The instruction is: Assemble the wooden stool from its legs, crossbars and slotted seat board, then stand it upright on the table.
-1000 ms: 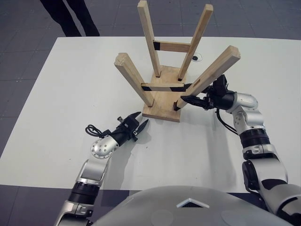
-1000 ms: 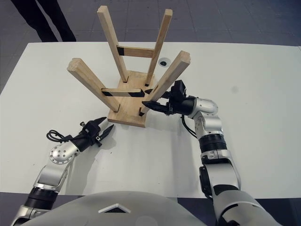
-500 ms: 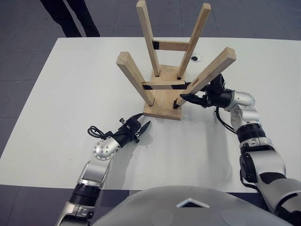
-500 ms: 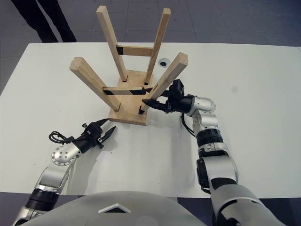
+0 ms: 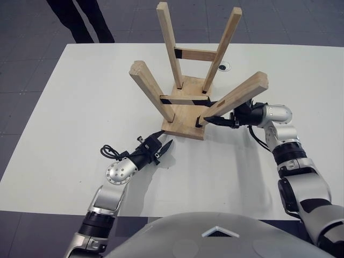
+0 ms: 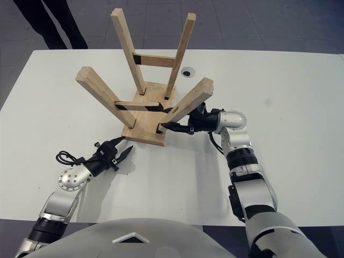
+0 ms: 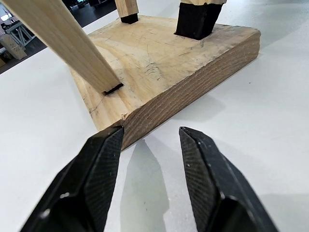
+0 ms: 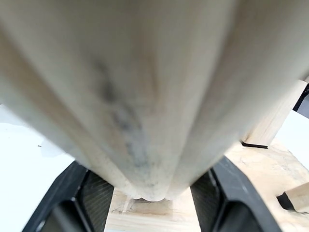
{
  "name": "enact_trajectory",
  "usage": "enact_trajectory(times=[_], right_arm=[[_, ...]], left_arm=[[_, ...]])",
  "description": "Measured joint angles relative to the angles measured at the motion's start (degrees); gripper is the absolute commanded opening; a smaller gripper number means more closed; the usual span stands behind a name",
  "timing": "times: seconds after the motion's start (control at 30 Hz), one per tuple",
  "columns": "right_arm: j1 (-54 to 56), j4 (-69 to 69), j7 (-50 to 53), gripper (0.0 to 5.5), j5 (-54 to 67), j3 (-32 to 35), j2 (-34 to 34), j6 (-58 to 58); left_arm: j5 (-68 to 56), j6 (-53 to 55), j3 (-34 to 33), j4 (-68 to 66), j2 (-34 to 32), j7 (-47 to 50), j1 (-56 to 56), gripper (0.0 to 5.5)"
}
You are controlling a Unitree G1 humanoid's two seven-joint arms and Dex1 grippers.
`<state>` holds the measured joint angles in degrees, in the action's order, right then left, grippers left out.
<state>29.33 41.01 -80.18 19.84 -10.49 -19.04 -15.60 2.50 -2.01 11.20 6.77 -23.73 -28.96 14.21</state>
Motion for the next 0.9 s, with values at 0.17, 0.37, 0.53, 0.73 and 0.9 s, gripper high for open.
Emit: enact_trajectory(times=[0.17,0.37,0.53,0.73,0.9], right_arm=[[0.0,-3.7,0.4,2.04,0.0,-3.3,-2.3,0.3],[-4.3,-10.7,0.0,2.04,0.7,-5.2,-6.5,1.0],[-9.7,-17.8,-0.5,2.04,4.1,-5.3,-10.2,2.6],[-15.2,-25.3,-1.6,2.04,8.1,-5.6,-15.2,6.6],[-15.1,-26.9,-1.1,2.04,8.7,-5.9,-16.1,10.6]], left_arm=[[0.0,3.1,-0.2,4.5,-1.8,-1.8,2.1,2.14],[-4.9,11.0,-2.6,16.3,-6.5,-7.0,6.9,2.14],[-9.4,12.9,-2.4,22.4,-7.2,-10.6,8.7,2.14],[-15.4,13.9,-3.6,26.2,-9.3,-14.4,10.5,2.14],[-19.9,13.4,-7.2,28.7,-11.4,-16.8,10.5,2.14]])
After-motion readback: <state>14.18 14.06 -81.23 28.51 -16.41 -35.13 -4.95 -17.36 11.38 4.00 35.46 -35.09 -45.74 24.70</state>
